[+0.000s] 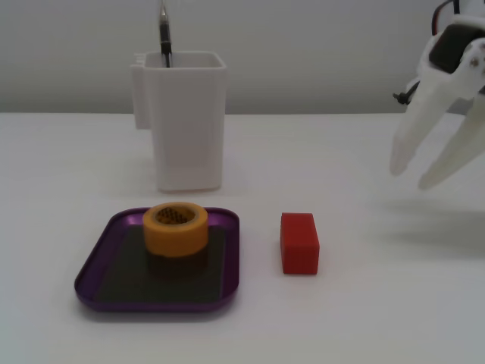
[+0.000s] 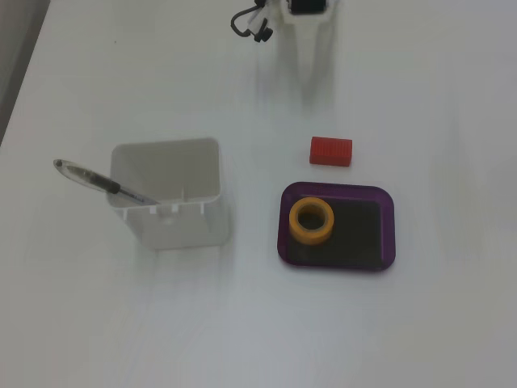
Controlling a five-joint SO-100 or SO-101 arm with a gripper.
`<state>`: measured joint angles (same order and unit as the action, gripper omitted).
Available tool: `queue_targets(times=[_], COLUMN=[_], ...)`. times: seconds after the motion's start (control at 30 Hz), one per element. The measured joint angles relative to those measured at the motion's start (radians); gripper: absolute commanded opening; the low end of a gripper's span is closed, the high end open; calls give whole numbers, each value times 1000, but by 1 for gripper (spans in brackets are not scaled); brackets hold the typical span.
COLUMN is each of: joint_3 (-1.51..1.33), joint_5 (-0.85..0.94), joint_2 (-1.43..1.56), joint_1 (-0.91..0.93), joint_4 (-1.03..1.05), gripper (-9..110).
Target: Grab up the yellow tape and put it in the box.
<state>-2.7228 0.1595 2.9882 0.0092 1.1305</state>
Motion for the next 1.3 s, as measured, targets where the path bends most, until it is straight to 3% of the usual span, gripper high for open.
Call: queue_targets(times=[0.3, 0.57, 0.67, 1.3], joint_3=[-275, -351, -353, -356], joint_5=[-5, -5, -5, -57], joint_2=[371, 374, 374, 373], joint_1=[2, 2, 2, 2], joint_4=[-8, -8, -8, -41], gripper=[8, 7, -1, 0])
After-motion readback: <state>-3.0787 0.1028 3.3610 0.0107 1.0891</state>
